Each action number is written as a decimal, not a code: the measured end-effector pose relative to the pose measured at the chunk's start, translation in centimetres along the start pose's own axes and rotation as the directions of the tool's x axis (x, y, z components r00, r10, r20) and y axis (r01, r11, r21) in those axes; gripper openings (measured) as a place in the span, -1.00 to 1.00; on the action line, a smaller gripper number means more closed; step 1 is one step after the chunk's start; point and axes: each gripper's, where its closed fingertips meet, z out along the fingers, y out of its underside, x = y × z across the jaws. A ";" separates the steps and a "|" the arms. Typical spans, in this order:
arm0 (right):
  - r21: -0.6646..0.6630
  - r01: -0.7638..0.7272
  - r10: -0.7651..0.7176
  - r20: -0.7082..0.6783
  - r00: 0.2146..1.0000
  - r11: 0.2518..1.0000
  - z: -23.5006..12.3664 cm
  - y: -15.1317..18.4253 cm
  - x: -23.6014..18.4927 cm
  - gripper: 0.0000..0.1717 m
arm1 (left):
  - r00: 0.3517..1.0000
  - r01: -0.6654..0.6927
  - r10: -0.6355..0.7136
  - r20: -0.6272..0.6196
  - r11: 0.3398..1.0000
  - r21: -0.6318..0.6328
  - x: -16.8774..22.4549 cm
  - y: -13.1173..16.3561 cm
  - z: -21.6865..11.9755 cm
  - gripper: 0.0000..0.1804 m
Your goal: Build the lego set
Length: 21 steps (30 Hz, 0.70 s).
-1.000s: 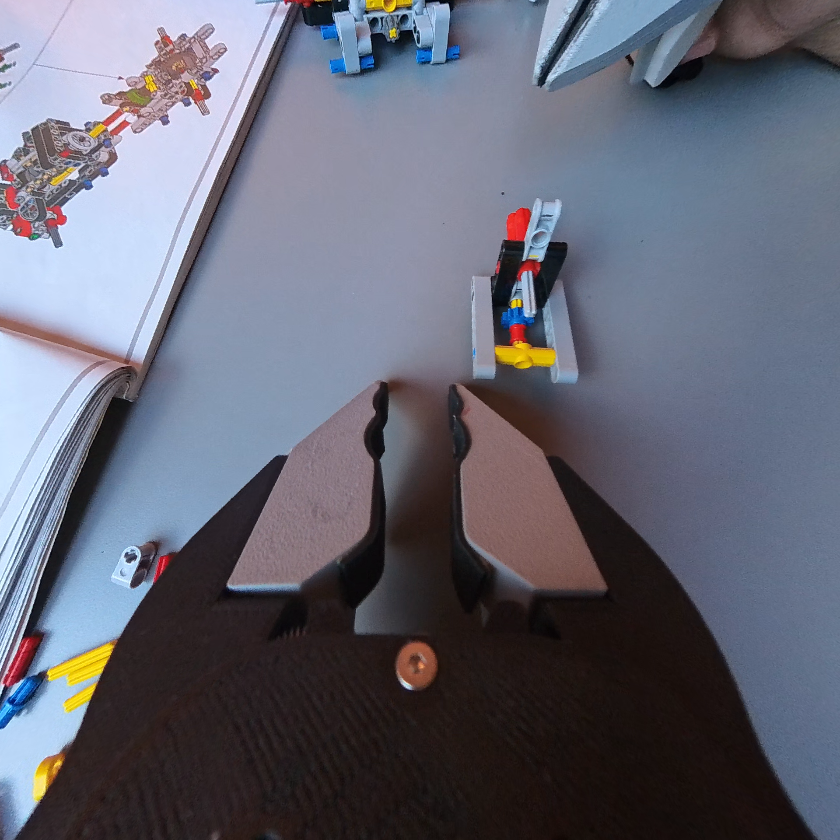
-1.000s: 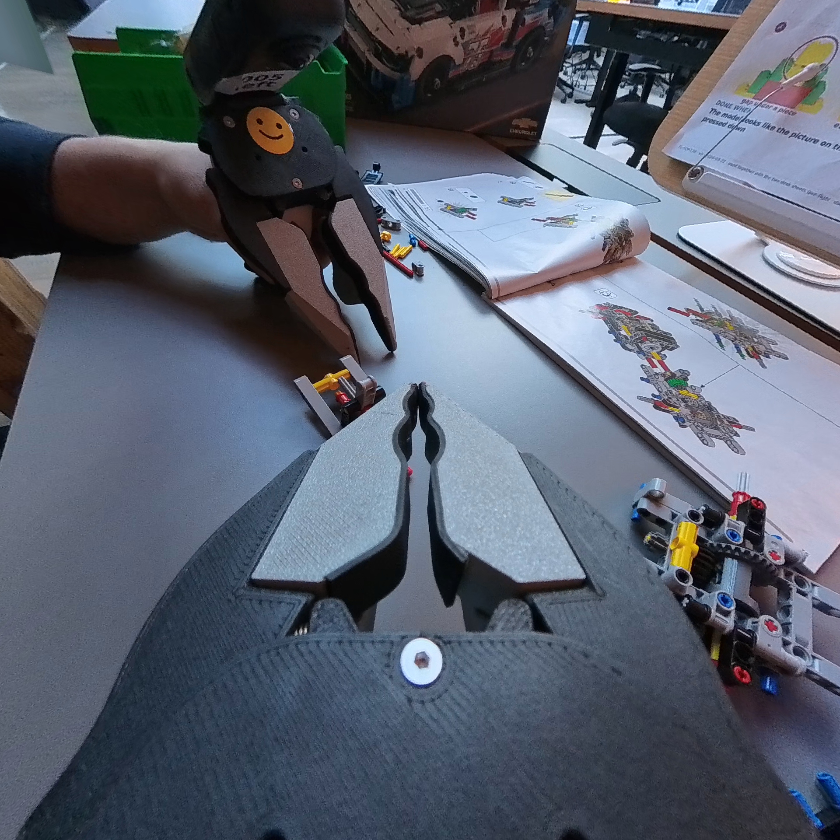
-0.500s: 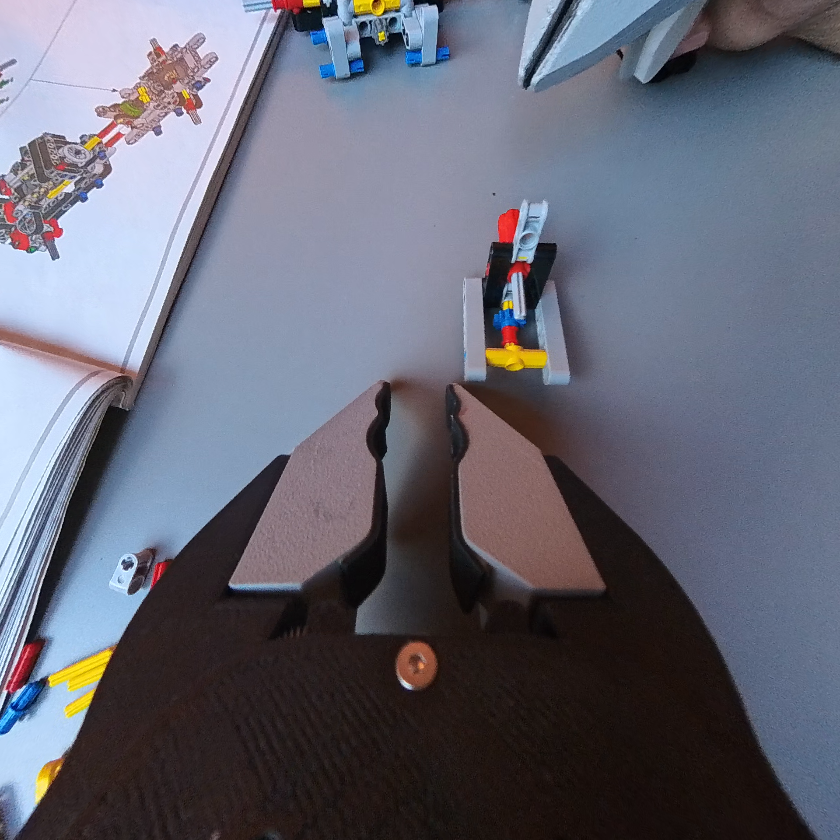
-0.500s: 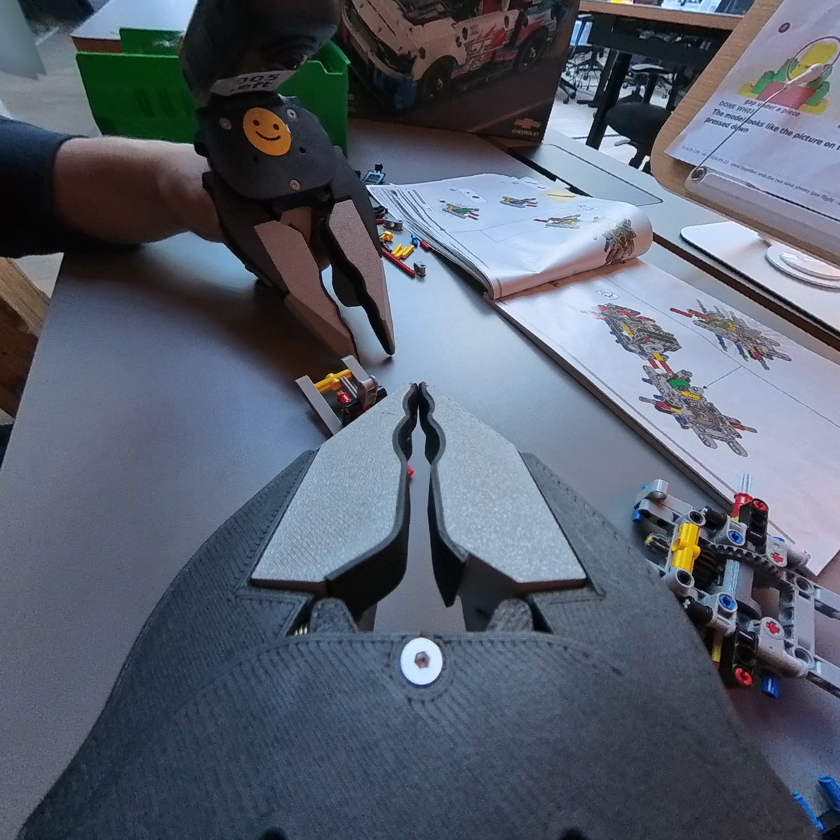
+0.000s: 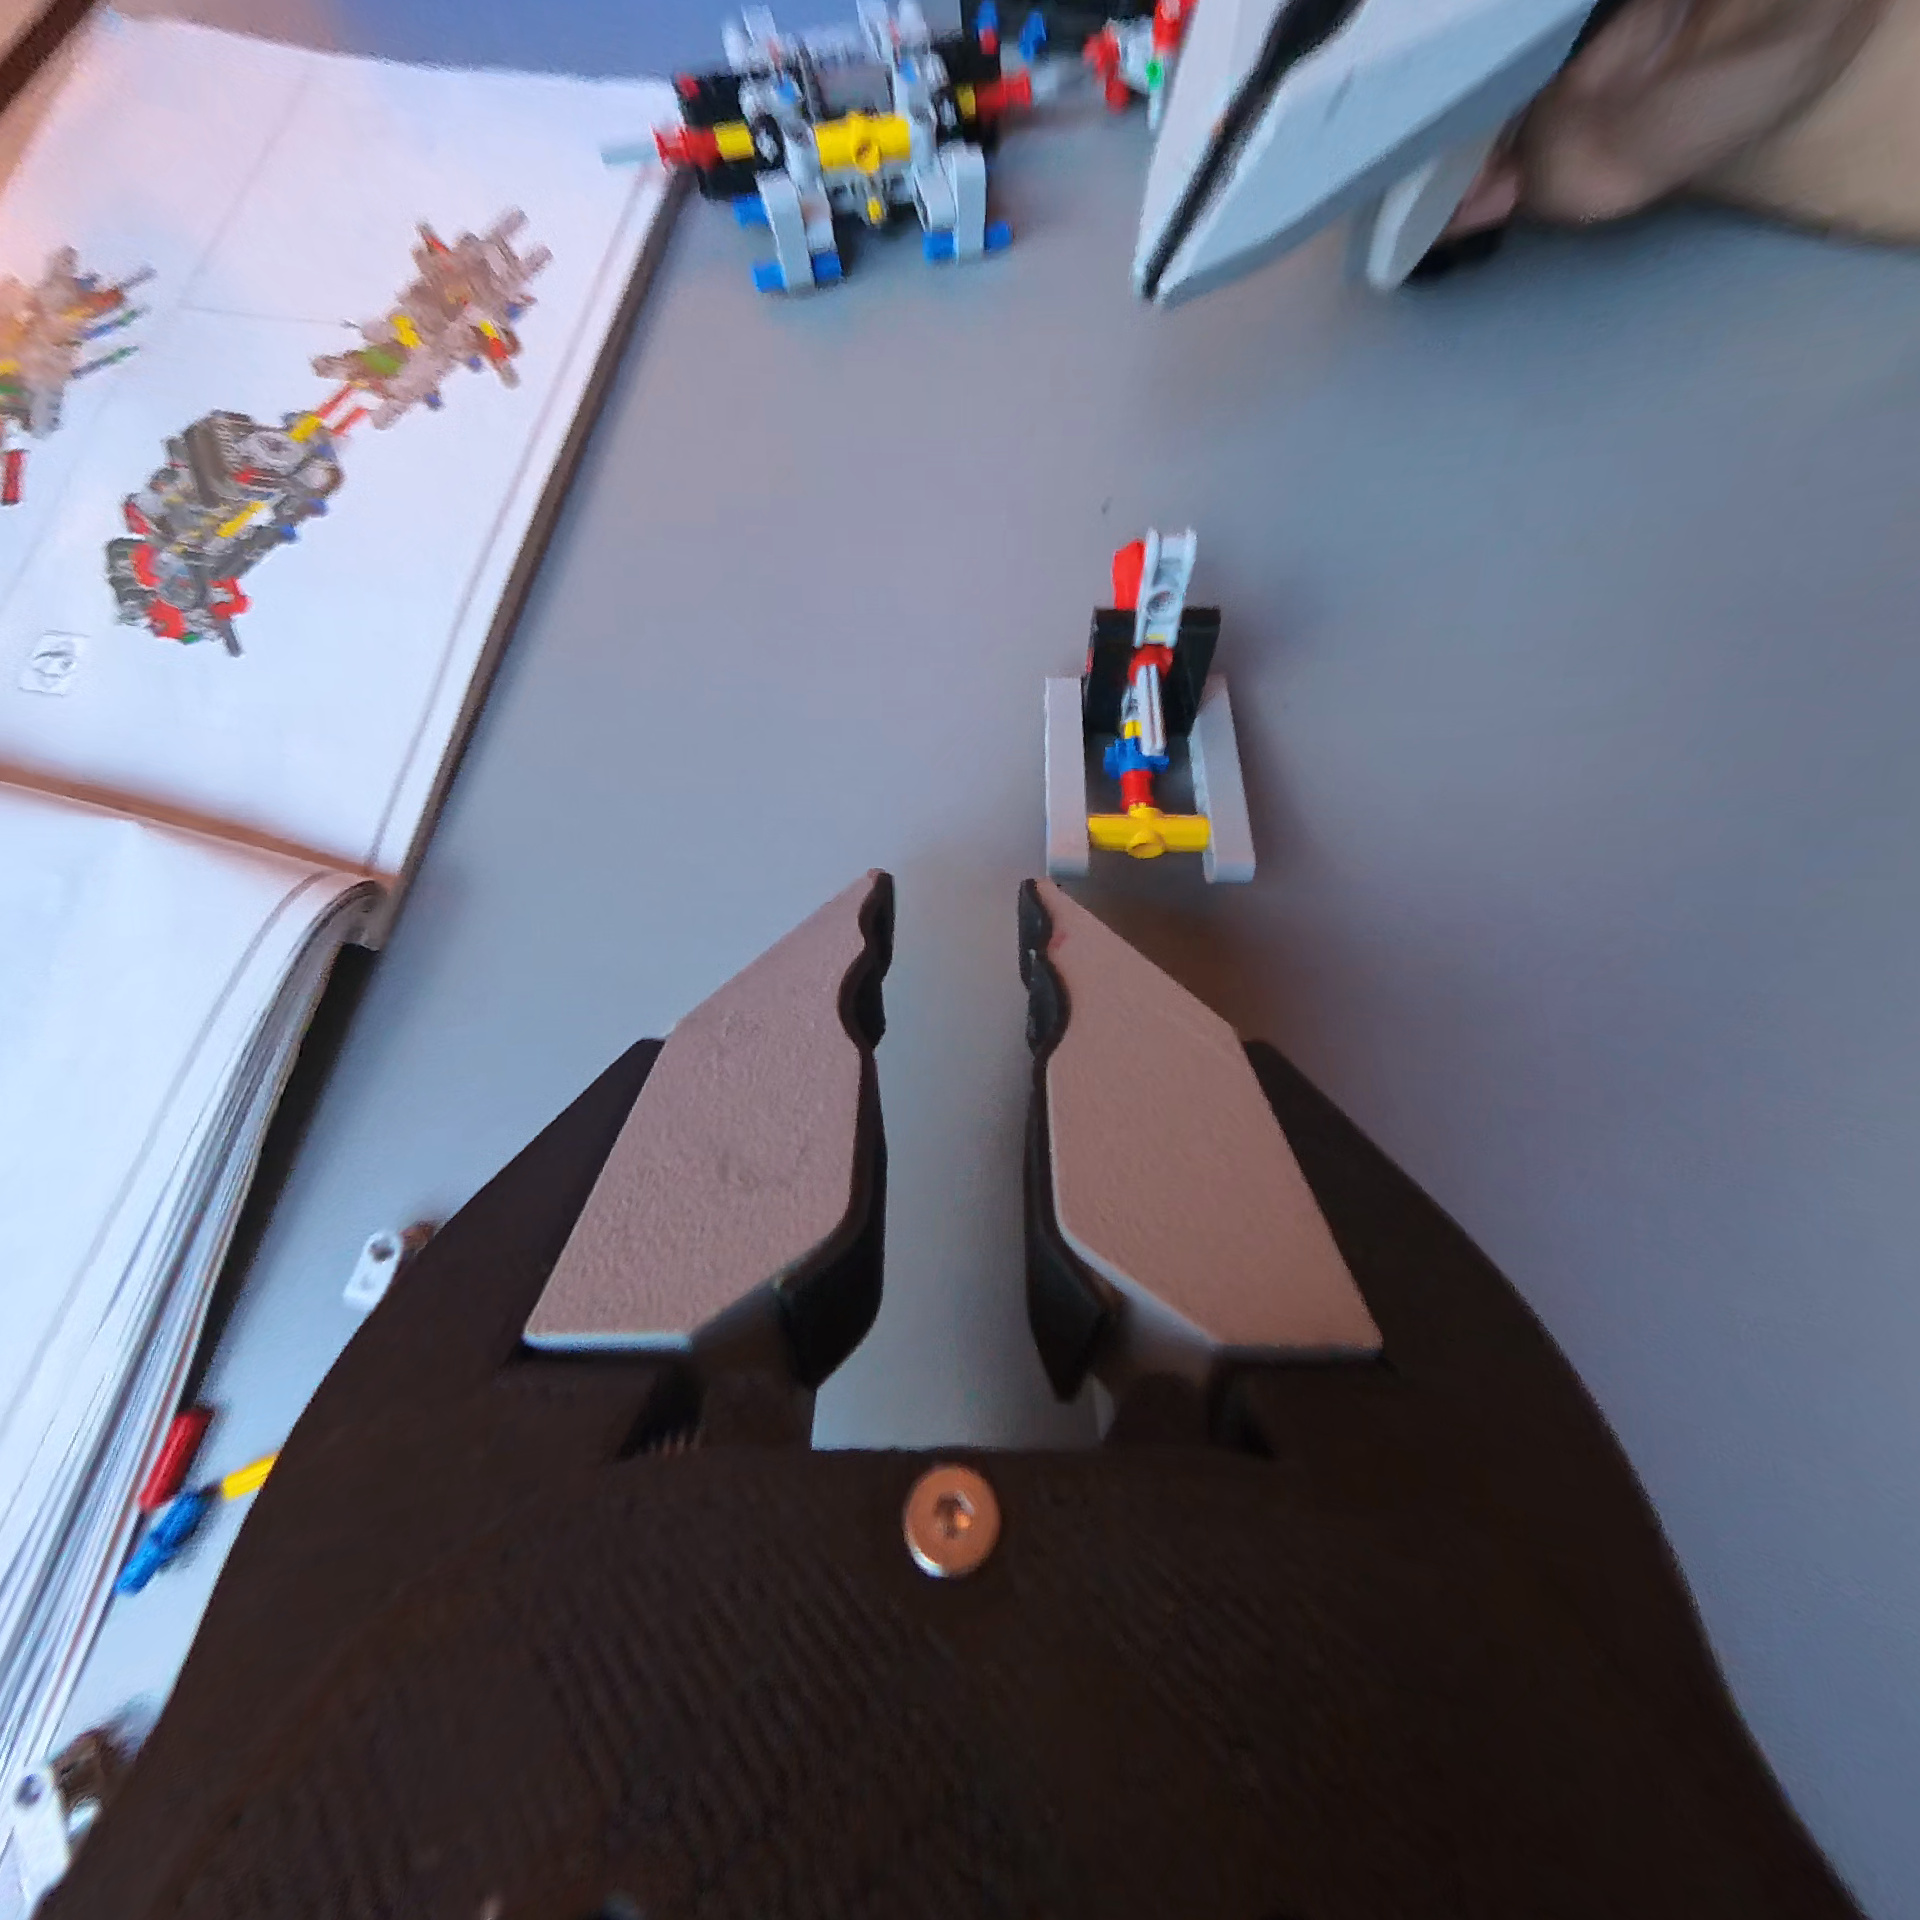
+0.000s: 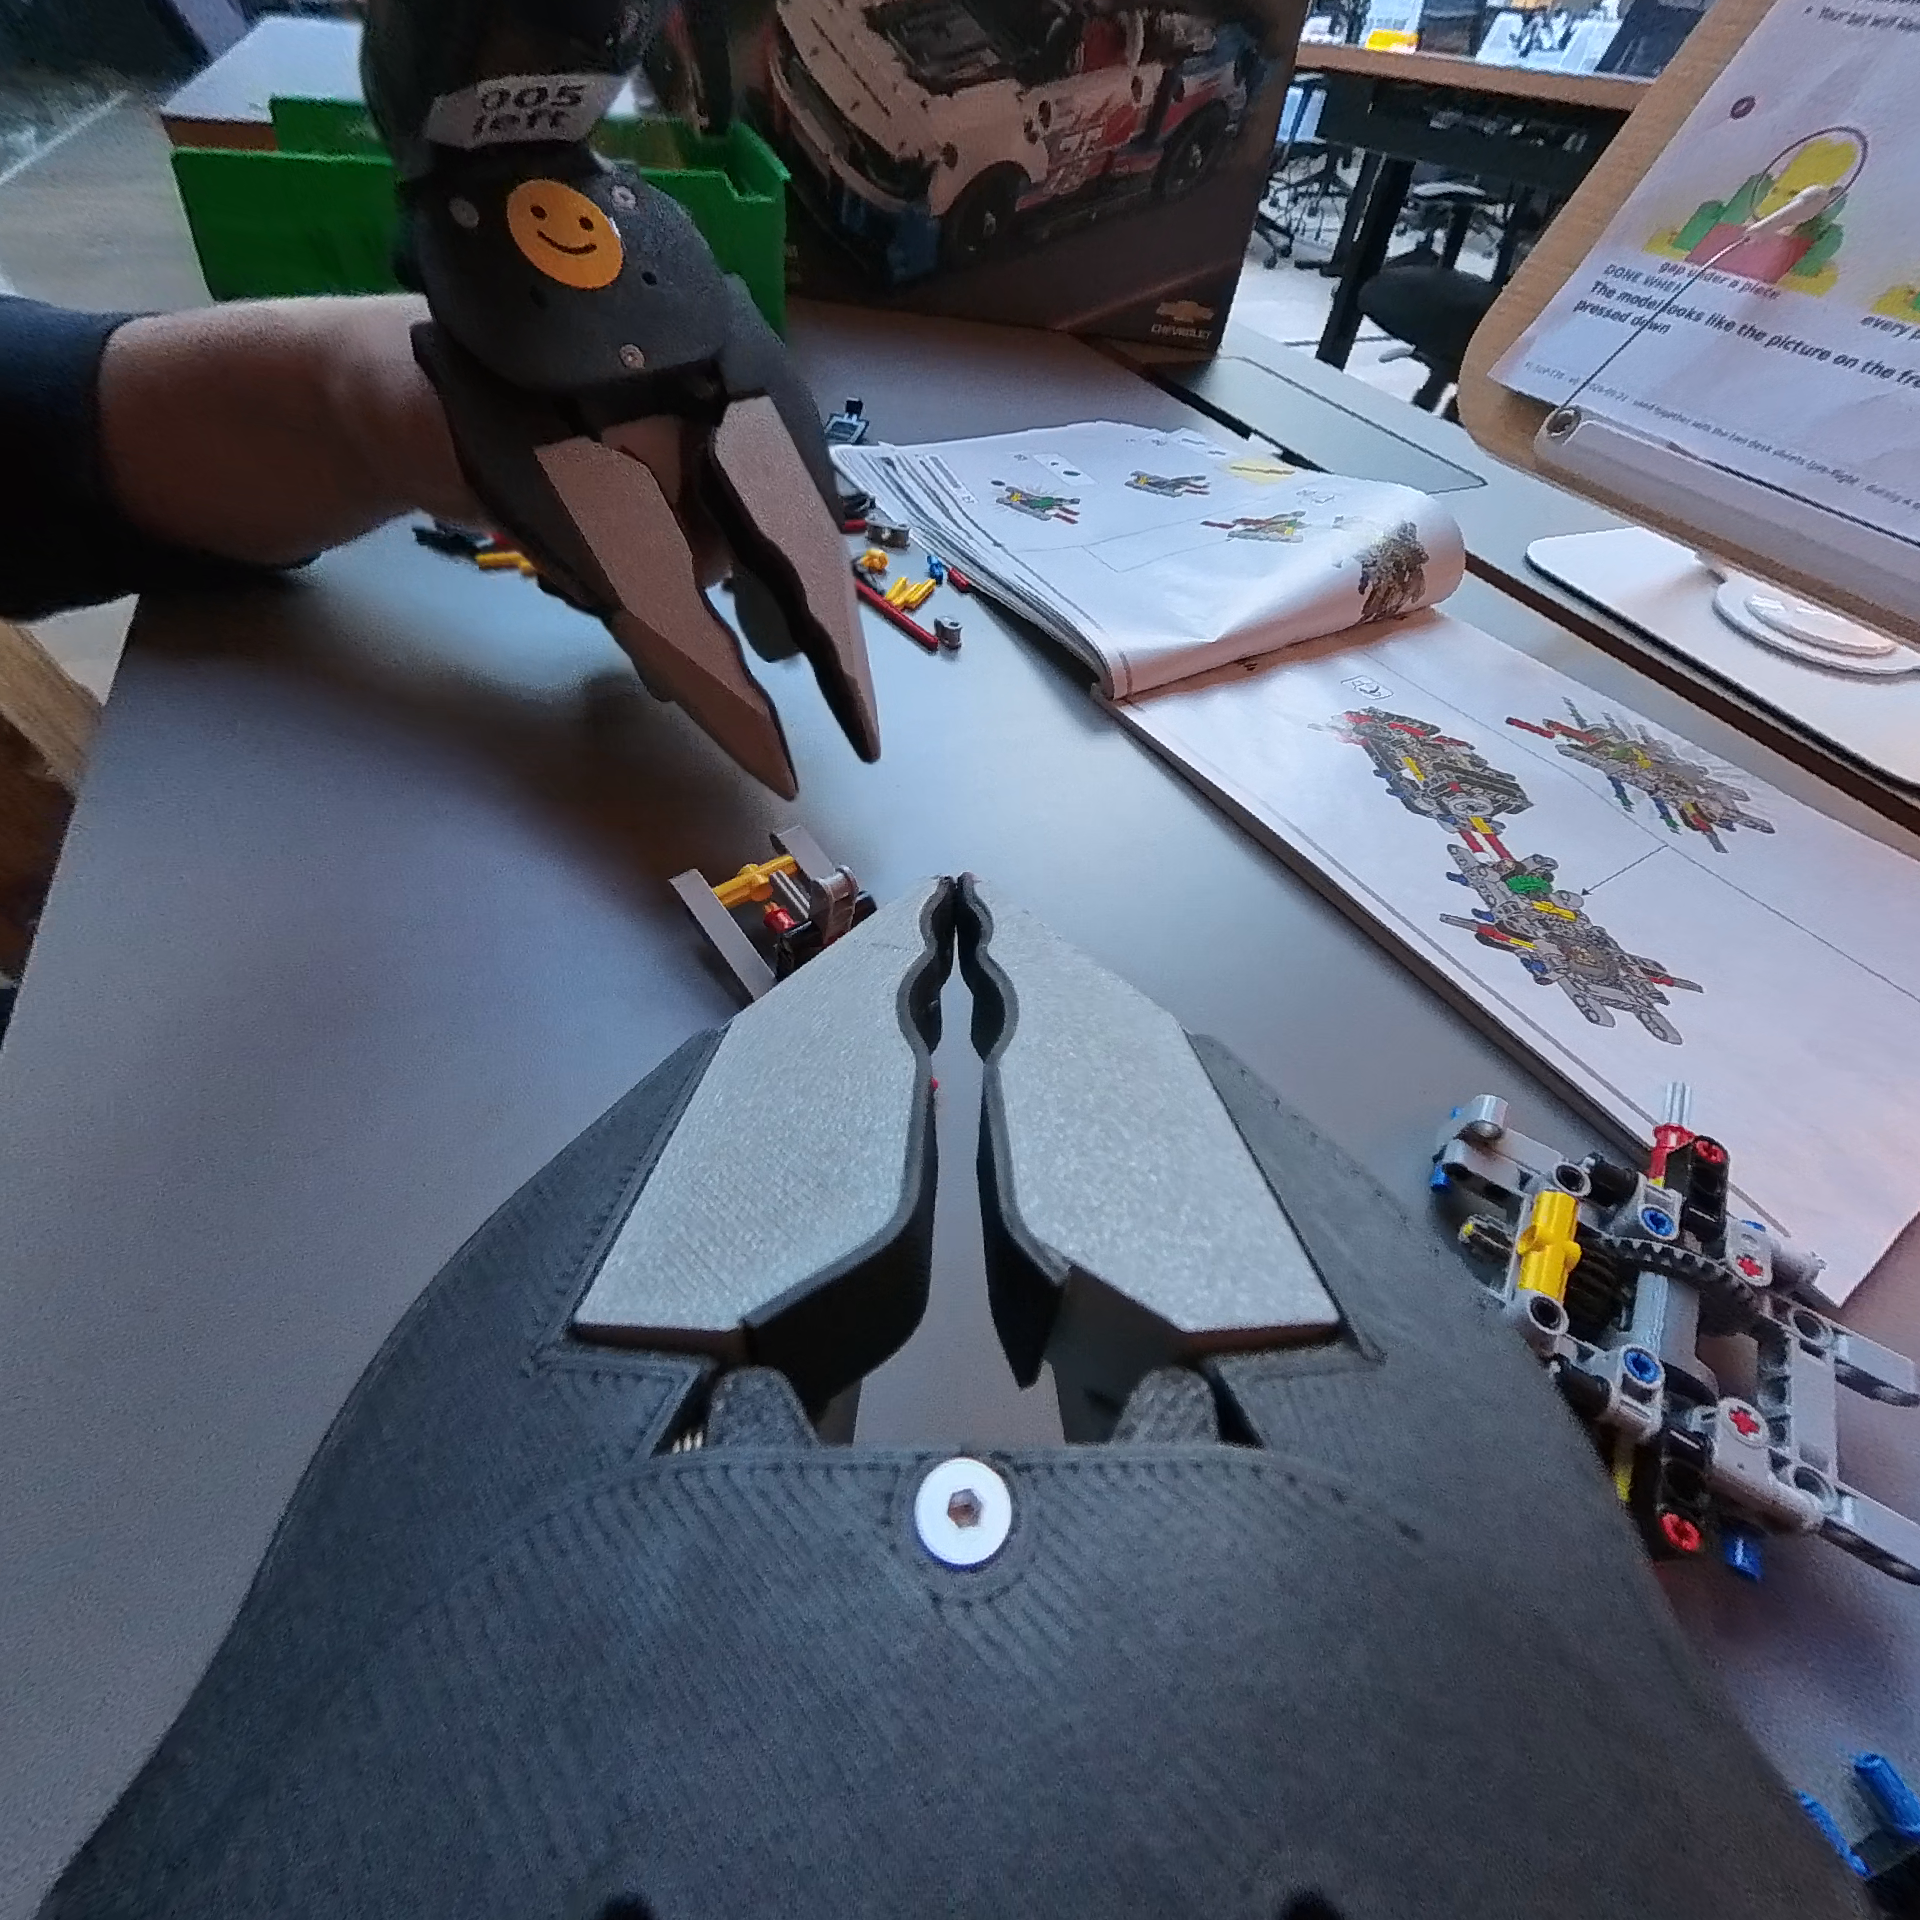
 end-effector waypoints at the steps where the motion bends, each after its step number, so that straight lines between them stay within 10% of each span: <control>1: 0.011 -0.004 0.004 -0.011 1.000 1.000 -0.1 -0.1 0.2 -1.00 | 1.000 0.020 -0.020 -0.005 1.000 0.009 -0.2 -0.1 -0.5 -0.76; 6: 0.098 -0.023 0.028 -0.052 0.998 0.995 -1.1 -1.1 0.9 -1.00 | 0.994 0.064 -0.066 0.084 0.998 0.023 -2.6 0.9 -7.4 -0.73; 12: 0.130 -0.021 0.027 -0.041 0.999 0.991 -1.5 -1.5 0.7 -1.00 | 0.972 0.149 -0.086 0.220 0.946 -0.288 -5.4 9.4 -15.2 -0.74; 21: 0.123 -0.019 0.022 -0.025 0.999 0.992 -1.4 -1.5 -0.2 -1.00 | 0.969 0.006 0.127 0.209 0.842 -0.539 -7.3 15.8 -15.9 -0.75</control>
